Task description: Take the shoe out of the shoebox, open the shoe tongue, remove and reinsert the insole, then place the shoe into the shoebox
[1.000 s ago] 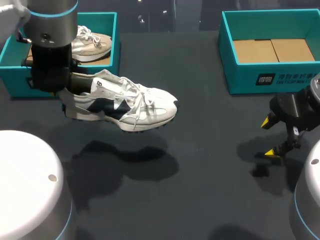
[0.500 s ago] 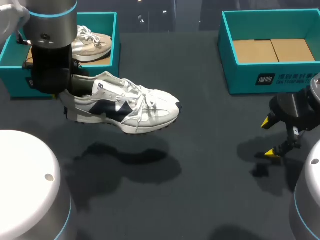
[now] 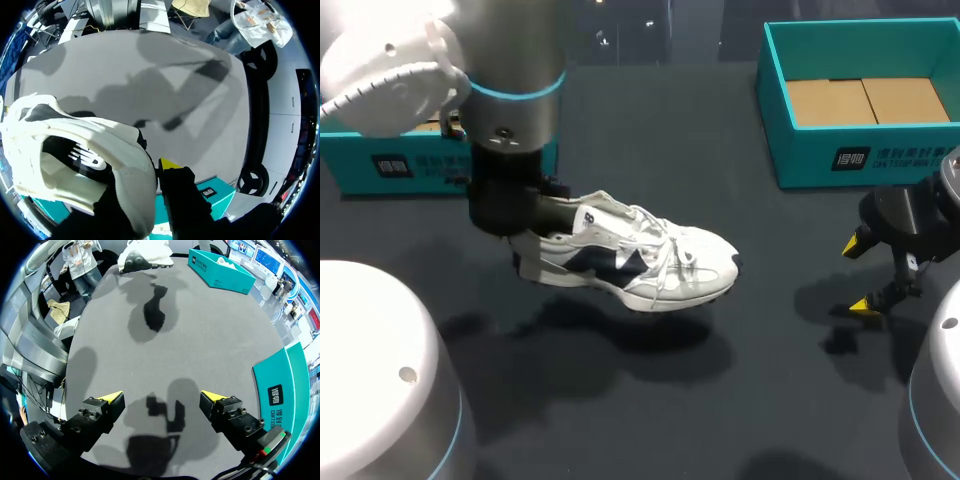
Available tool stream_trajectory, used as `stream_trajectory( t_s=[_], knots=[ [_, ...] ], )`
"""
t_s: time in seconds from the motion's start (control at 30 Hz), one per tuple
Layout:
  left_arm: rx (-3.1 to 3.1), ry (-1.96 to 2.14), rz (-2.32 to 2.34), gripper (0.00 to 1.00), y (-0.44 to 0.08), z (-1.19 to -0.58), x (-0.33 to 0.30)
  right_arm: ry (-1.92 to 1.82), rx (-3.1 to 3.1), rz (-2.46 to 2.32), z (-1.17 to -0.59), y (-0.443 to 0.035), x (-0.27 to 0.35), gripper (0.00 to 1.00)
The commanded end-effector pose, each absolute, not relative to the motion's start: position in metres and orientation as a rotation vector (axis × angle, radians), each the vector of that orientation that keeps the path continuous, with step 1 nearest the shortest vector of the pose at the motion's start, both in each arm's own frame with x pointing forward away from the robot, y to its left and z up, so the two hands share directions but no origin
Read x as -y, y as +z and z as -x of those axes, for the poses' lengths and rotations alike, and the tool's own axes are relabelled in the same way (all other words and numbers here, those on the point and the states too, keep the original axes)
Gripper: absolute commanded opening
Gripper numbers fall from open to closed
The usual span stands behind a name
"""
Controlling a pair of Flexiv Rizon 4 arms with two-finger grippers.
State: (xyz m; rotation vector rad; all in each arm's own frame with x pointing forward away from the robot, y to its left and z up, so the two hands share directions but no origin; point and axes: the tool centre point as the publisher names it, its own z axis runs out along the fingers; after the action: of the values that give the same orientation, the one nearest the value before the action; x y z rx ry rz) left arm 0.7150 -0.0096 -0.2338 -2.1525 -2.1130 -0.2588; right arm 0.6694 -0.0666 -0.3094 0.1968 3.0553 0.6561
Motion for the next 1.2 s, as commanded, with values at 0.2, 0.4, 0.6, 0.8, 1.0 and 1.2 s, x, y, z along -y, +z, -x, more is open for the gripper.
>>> stream_trajectory(
  t_s=[0.2,0.4,0.6,0.8,1.0,1.2],
  knots=[
    [2.099,-0.304,2.073,0.0,-0.275,-0.716,0.058,0.654,-3.053,-0.197,-0.668,-0.309,0.067,1.0],
    [2.114,-0.318,2.106,0.0,-0.29,-0.712,0.069,0.654,-3.053,-0.197,-0.668,-0.309,0.067,1.0],
    [2.122,-0.331,2.12,0.0,-0.303,-0.709,0.078,0.654,-3.053,-0.197,-0.668,-0.309,0.067,1.0],
    [2.107,-0.339,2.13,0.0,-0.318,-0.707,0.085,0.654,-3.053,-0.197,-0.668,-0.309,0.067,1.0],
    [2.097,-0.353,2.152,0.0,-0.327,-0.706,0.093,0.654,-3.053,-0.197,-0.668,-0.309,0.067,1.0],
    [2.107,-0.363,2.159,0.0,-0.335,-0.709,0.105,0.654,-3.053,-0.197,-0.668,-0.309,0.067,1.0]
  ],
)
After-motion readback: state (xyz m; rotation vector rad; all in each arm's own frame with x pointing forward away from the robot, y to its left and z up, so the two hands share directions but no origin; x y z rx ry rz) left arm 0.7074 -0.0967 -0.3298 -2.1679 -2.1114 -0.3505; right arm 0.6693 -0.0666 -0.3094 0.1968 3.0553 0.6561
